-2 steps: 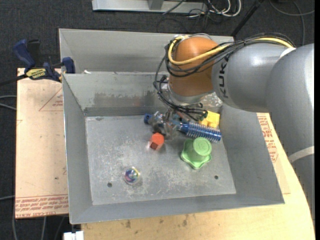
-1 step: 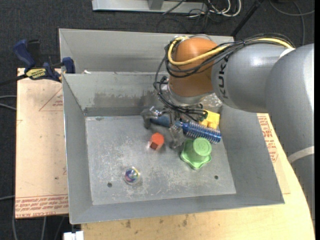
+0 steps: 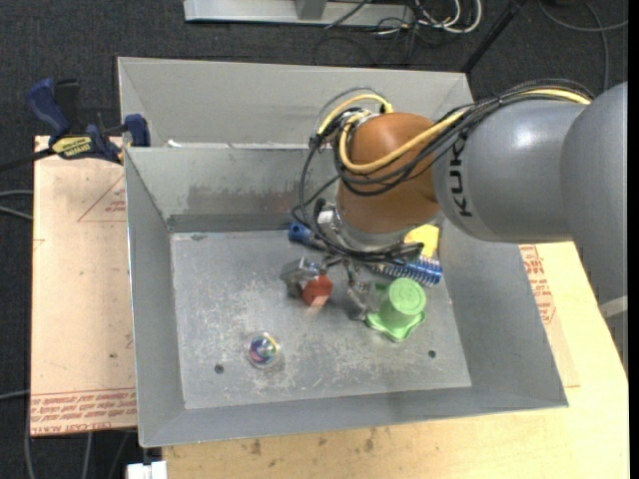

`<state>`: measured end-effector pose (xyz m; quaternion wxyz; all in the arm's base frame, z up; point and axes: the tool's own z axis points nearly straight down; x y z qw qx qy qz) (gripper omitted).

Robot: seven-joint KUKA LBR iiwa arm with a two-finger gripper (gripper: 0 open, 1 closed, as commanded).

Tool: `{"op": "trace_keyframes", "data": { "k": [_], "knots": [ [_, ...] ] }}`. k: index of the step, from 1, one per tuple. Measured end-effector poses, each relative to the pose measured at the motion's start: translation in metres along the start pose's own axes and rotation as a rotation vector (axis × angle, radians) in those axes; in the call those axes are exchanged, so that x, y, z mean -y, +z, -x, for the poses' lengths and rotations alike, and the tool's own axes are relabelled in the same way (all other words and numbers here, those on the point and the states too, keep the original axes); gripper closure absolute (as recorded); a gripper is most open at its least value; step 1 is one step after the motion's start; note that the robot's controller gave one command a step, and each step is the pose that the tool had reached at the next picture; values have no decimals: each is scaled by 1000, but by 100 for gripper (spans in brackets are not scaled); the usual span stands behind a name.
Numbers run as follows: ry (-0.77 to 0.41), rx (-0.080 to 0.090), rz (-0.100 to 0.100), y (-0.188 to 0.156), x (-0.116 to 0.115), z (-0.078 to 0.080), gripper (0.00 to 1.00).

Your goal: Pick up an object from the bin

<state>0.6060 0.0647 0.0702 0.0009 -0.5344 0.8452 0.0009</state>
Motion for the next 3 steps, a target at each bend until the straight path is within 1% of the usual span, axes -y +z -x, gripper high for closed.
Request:
{"op": "trace_keyframes", "data": {
  "k": [1, 2, 3],
  "knots": [
    [2, 1, -1, -1, 1, 0, 100],
    [38, 6, -7, -123, -46, 10, 100],
    [-317, 3, -4, -160, -47, 31, 100]
  ]
}}
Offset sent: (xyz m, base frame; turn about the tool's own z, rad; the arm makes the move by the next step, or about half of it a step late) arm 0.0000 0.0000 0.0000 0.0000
